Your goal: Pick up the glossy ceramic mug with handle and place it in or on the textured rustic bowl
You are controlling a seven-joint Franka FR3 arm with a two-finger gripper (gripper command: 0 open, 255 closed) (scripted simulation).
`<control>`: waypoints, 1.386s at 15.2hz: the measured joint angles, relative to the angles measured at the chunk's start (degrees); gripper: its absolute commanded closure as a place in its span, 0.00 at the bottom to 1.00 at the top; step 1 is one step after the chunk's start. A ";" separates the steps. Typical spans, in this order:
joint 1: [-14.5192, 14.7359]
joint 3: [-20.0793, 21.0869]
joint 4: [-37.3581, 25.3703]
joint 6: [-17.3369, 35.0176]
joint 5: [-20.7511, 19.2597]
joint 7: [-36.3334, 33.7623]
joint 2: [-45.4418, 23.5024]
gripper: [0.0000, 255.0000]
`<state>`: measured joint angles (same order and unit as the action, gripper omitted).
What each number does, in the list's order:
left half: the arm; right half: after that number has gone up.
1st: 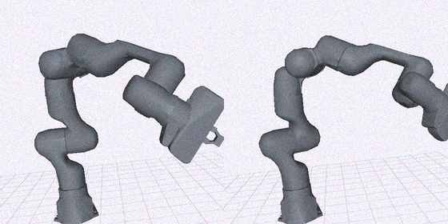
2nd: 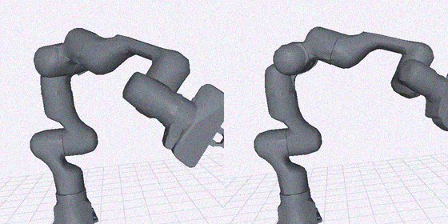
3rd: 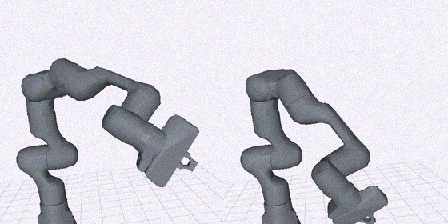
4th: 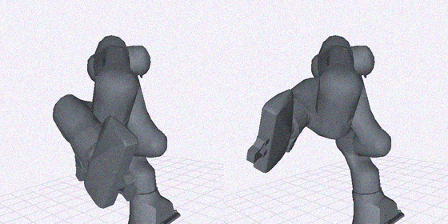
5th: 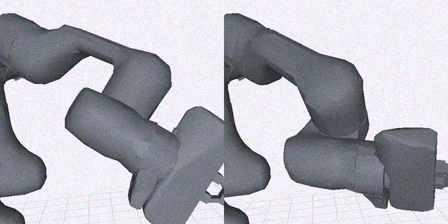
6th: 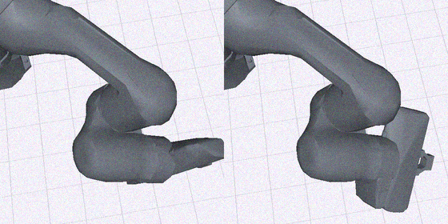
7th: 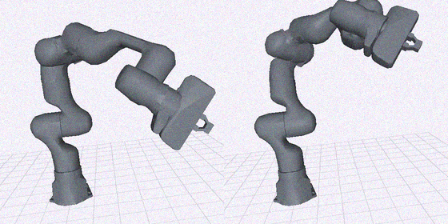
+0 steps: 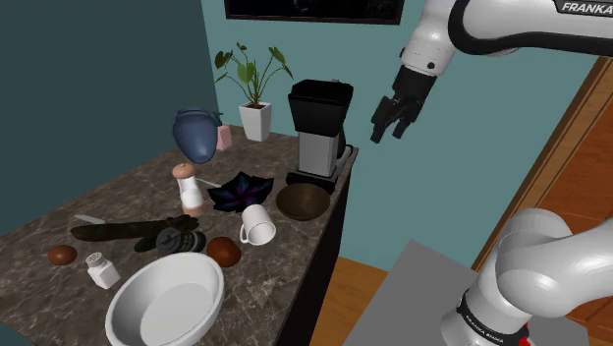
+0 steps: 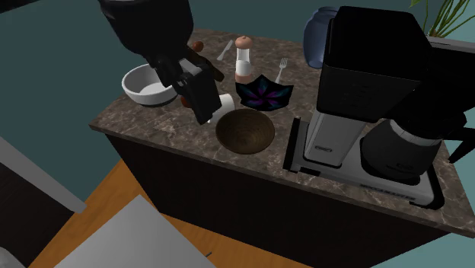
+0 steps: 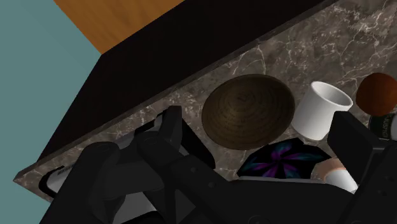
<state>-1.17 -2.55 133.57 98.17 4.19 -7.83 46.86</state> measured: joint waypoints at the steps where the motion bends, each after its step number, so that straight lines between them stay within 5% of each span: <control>1: 0.00 0.00 0.00 0.00 0.00 0.00 0.00 0.00; 12: 0.55 13.79 4.78 16.09 -0.80 -13.06 -10.83 0.00; 21: -2.58 26.18 1.77 27.92 -8.94 -28.32 -27.66 0.00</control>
<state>-3.74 23.63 135.34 126.09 -4.75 -36.15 19.20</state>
